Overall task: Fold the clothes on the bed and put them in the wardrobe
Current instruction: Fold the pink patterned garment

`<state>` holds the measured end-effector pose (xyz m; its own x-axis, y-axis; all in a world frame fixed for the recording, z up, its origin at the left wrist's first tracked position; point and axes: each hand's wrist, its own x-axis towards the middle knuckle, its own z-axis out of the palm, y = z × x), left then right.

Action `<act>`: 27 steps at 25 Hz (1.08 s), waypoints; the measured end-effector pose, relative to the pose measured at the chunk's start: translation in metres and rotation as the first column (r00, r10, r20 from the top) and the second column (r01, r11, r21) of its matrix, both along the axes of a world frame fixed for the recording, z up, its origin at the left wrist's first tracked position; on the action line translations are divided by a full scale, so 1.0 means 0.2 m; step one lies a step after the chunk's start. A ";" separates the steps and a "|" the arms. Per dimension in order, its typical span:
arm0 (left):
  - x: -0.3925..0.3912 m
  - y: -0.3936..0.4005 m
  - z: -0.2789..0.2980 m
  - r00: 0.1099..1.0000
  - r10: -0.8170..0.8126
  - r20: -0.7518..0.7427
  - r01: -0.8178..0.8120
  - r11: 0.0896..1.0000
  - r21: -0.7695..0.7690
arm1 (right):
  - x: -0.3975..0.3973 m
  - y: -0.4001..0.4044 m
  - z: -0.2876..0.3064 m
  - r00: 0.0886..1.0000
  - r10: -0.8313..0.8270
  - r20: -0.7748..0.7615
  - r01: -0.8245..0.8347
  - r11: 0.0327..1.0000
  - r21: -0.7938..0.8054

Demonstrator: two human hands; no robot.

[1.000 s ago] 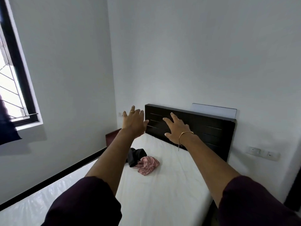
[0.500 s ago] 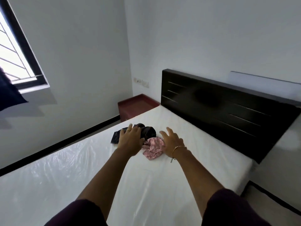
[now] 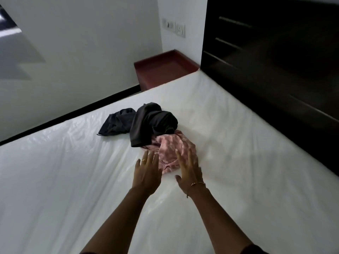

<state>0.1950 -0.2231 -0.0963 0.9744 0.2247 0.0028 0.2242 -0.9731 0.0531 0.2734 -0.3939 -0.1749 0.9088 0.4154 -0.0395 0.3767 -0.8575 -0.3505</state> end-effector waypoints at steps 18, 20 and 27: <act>0.35 0.01 -0.49 0.967 0.028 0.253 -0.007 0.997 -0.082 | 0.21 0.19 -0.27 0.940 -0.058 0.336 -0.037 0.962 0.270; 0.39 -0.01 -0.49 0.961 -0.001 0.278 0.033 0.993 -0.111 | 0.25 0.20 -0.30 0.936 -0.095 0.339 -0.006 0.959 0.283; 0.53 -0.05 -0.45 0.945 -0.051 0.324 0.124 0.970 -0.208 | 0.44 0.18 -0.39 0.826 -0.197 0.528 0.121 0.977 0.176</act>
